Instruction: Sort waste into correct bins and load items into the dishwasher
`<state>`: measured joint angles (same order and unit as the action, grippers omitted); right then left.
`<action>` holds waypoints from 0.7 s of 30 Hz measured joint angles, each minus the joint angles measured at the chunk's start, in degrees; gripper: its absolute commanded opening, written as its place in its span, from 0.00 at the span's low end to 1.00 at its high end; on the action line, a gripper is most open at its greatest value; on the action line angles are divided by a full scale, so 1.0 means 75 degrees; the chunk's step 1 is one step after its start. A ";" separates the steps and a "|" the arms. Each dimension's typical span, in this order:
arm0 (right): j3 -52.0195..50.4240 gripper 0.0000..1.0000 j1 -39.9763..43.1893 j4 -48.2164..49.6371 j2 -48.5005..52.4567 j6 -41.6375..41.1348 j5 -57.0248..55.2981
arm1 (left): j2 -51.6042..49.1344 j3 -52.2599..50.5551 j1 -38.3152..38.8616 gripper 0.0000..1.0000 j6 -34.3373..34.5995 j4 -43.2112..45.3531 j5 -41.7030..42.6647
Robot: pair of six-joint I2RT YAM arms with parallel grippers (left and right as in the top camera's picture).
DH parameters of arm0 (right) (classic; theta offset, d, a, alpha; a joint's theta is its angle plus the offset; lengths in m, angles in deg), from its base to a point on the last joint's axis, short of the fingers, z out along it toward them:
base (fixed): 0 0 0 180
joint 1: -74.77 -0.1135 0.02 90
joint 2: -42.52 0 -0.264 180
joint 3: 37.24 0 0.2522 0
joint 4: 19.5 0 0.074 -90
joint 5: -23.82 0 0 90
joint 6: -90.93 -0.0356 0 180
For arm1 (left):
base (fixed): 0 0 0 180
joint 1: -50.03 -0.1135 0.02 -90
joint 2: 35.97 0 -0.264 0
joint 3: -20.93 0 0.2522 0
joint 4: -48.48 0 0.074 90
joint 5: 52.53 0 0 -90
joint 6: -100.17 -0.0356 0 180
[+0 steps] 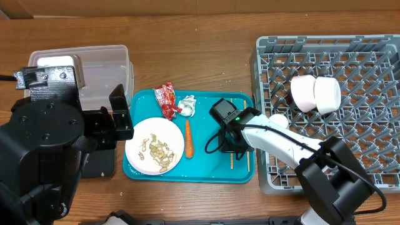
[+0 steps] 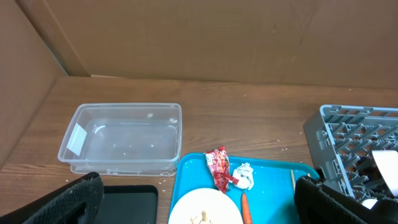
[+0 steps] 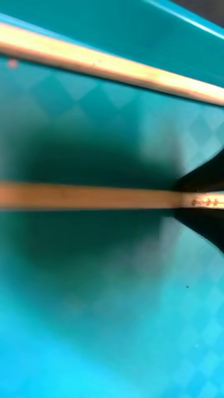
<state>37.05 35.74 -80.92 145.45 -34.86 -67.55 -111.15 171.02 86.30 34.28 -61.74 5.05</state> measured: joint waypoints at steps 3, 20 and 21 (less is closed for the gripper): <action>0.0044 0.04 0.0000 -0.0213 -0.0003 0.0012 -0.0003 | 0.0000 0.0000 0.0000 1.00 0.0003 0.0000 0.0000; 0.3343 0.04 0.0752 -0.2241 -0.1620 0.0836 -0.1629 | 0.0000 0.0000 0.0000 1.00 0.0003 0.0000 0.0000; 0.3343 0.04 0.0970 -0.2218 -0.1612 0.0950 -0.1775 | 0.0000 0.0000 0.0000 1.00 0.0000 -0.0003 0.0000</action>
<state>62.12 43.02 -97.55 133.36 -27.74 -80.86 -111.15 171.02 86.30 34.28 -61.76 5.05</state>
